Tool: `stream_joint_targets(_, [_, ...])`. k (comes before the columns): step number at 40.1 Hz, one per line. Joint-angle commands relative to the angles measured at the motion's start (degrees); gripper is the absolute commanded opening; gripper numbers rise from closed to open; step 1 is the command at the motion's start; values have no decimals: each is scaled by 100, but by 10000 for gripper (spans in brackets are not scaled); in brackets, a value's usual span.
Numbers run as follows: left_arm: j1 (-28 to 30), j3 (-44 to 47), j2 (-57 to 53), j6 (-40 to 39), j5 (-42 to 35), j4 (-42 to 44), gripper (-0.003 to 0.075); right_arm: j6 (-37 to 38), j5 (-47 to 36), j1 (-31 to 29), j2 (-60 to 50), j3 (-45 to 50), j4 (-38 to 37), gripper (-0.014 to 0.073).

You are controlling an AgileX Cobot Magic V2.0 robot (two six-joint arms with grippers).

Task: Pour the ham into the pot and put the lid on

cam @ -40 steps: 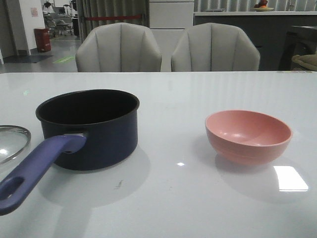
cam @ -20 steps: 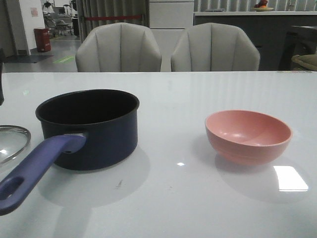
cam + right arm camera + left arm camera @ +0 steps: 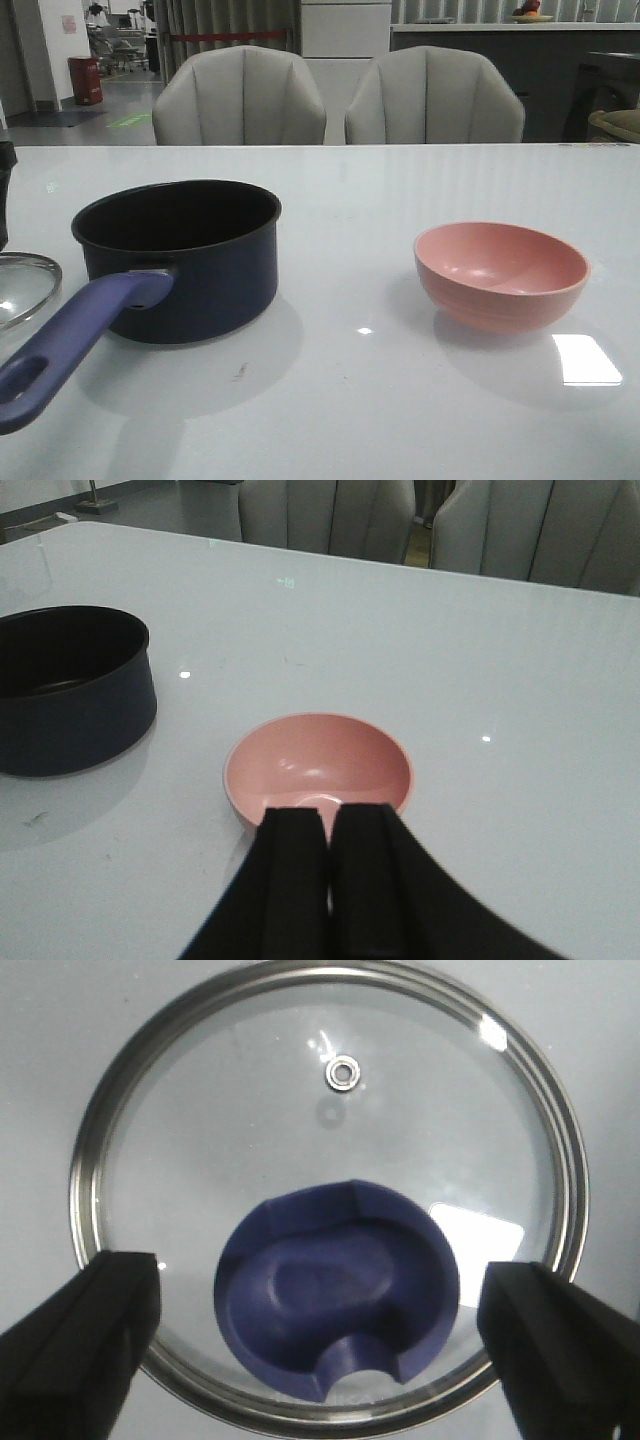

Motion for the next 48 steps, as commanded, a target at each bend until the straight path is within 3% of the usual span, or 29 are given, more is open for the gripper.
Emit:
stream_joint_targets(1, [12, -177, -291, -8, -159, 20, 657, -35, -443, 9, 18, -171, 43, 161])
stream_joint_targets(19, [12, -177, -12, -8, -48, -156, 650, -35, -443, 9, 18, -171, 43, 161])
stream_joint_targets(23, [12, -188, 62, -8, -1, -229, 580, -35, -443, 9, 18, -171, 43, 161])
stream_joint_targets(29, [12, -202, 77, -8, 26, -241, 380, -35, -443, 9, 18, -171, 43, 161])
stream_joint_targets(36, [12, -431, 77, -8, 127, -241, 211, -35, -443, 9, 18, -171, 43, 161])
stream_joint_targets(41, [12, -632, 77, 39, 302, -241, 152, -35, -437, 9, 18, -171, 43, 161])
stream_joint_targets(48, [12, -811, 18, 149, 492, -241, 131, -35, -437, 9, 18, -171, 43, 161])
